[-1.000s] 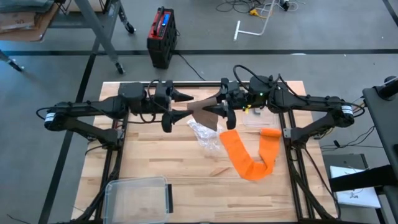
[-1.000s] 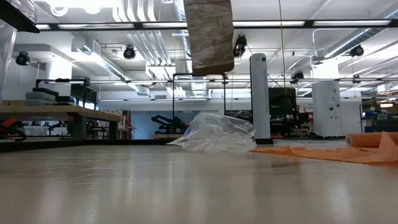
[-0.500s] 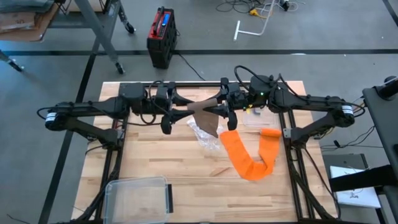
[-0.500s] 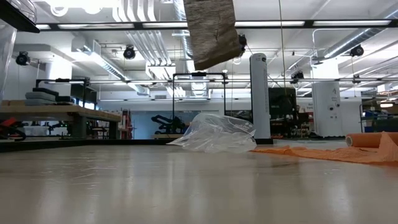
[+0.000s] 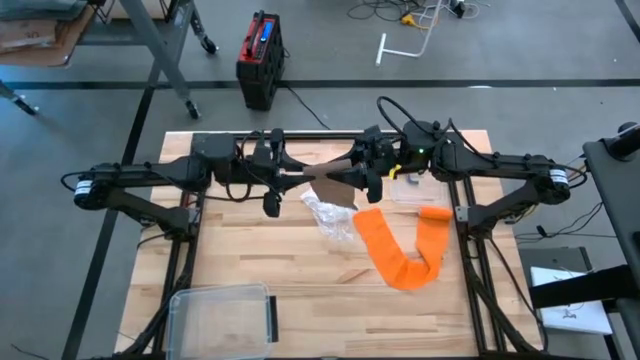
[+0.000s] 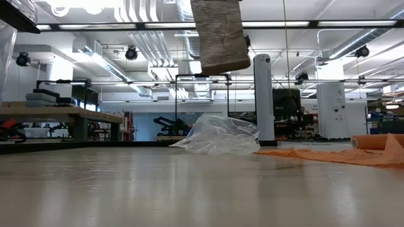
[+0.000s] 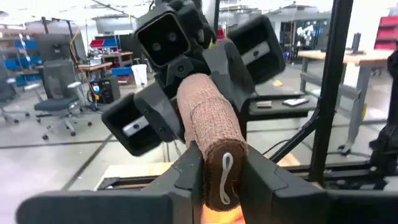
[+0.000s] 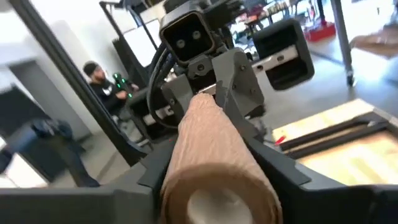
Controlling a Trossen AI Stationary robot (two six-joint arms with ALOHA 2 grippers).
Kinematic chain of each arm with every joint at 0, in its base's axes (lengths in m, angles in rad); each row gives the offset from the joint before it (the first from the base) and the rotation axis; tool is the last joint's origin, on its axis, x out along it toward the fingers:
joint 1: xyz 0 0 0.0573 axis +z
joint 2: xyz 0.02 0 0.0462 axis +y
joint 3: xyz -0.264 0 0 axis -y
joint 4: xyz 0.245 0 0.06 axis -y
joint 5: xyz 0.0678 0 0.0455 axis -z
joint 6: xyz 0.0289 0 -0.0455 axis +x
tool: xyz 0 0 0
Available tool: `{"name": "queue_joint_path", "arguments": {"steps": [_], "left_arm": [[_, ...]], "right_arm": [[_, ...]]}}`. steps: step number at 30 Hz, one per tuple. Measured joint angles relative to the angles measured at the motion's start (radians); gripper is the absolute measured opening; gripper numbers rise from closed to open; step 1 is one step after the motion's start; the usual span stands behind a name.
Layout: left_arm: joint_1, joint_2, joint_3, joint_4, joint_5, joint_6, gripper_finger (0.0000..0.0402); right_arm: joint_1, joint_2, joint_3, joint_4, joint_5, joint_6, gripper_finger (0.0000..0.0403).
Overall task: Roll bandage
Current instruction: Roll the brown bandage
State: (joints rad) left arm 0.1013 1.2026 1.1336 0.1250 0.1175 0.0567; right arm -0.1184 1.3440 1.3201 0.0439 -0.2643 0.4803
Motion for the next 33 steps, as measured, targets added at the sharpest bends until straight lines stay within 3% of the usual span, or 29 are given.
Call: {"name": "queue_joint_path", "arguments": {"steps": [8, 12, 28, 33], "left_arm": [[-0.002, 0.007, 0.000, -0.021, -0.078, 0.103, 0.0071], [-0.002, 0.007, 0.000, -0.029, -0.099, 0.140, 0.0065], [0.000, -0.021, 0.000, -0.037, -0.062, 0.144, 0.0067], [0.000, -0.024, 0.000, -0.042, -0.055, 0.196, 0.0069]], "right_arm": [[0.000, 0.001, 0.000, -0.003, 0.015, 0.114, 0.0258], [0.000, 0.001, 0.000, -0.015, 0.032, 0.146, 0.0278], [-0.002, 0.001, 0.001, -0.043, 0.020, 0.113, 0.0247], [-0.002, 0.001, 0.001, -0.043, 0.021, 0.131, 0.0221]]}}
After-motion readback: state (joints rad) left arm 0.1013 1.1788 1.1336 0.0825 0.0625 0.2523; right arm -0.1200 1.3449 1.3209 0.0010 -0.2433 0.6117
